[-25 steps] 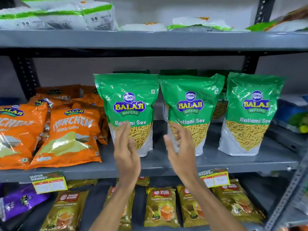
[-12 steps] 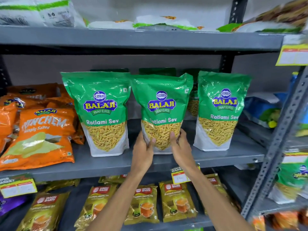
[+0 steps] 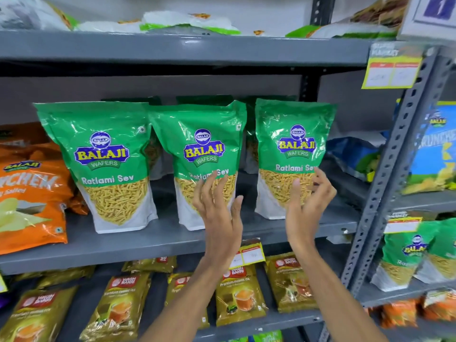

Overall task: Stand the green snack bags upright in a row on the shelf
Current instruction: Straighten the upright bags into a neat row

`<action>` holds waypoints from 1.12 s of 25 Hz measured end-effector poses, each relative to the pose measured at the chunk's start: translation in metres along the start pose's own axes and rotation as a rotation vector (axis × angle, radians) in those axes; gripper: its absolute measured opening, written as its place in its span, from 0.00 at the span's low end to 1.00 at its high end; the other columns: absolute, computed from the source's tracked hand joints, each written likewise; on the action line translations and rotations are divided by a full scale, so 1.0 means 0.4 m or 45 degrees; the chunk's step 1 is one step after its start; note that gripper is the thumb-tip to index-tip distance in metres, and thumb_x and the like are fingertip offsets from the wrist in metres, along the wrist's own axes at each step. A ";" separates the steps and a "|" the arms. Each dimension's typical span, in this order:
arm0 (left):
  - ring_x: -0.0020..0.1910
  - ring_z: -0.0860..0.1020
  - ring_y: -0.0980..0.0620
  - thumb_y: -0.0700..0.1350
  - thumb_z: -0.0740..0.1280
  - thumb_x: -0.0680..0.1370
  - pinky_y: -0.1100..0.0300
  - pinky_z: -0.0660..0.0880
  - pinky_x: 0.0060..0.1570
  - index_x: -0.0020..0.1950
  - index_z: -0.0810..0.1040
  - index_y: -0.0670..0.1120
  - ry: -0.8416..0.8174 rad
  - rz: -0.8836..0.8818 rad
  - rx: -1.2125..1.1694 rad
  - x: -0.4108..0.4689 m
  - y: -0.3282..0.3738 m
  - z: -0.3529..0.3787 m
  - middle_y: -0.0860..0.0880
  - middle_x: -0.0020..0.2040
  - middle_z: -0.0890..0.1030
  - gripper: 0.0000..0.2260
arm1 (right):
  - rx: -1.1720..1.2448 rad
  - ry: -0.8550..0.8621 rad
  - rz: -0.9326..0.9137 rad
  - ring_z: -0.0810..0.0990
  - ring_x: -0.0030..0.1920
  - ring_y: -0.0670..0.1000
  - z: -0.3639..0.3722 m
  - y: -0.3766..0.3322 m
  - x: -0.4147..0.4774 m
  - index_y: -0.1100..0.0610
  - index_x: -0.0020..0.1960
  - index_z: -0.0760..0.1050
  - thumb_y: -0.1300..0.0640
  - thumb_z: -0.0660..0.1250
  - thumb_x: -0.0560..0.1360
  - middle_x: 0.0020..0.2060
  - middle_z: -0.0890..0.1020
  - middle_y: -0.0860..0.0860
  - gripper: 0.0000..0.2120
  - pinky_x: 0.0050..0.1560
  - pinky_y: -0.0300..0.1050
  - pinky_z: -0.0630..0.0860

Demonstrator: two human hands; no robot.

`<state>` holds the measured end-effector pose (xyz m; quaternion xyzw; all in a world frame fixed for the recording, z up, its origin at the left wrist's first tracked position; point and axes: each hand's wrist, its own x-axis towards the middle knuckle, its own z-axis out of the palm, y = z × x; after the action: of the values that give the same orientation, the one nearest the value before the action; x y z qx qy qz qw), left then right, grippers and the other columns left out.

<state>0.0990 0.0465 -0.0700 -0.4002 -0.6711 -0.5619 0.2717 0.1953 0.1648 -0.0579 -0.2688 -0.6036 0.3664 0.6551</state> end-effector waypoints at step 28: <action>0.77 0.62 0.53 0.54 0.63 0.81 0.62 0.60 0.75 0.79 0.56 0.49 -0.346 0.072 0.137 -0.027 0.059 0.139 0.52 0.78 0.62 0.30 | -0.238 -0.184 -0.107 0.66 0.74 0.41 -0.090 0.090 0.053 0.48 0.79 0.61 0.47 0.53 0.86 0.75 0.68 0.44 0.22 0.74 0.41 0.51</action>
<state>0.1293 0.0991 -0.0783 -0.4761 -0.7194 -0.4578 0.2151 0.2254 0.2063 -0.0783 -0.2761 -0.6916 0.2989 0.5968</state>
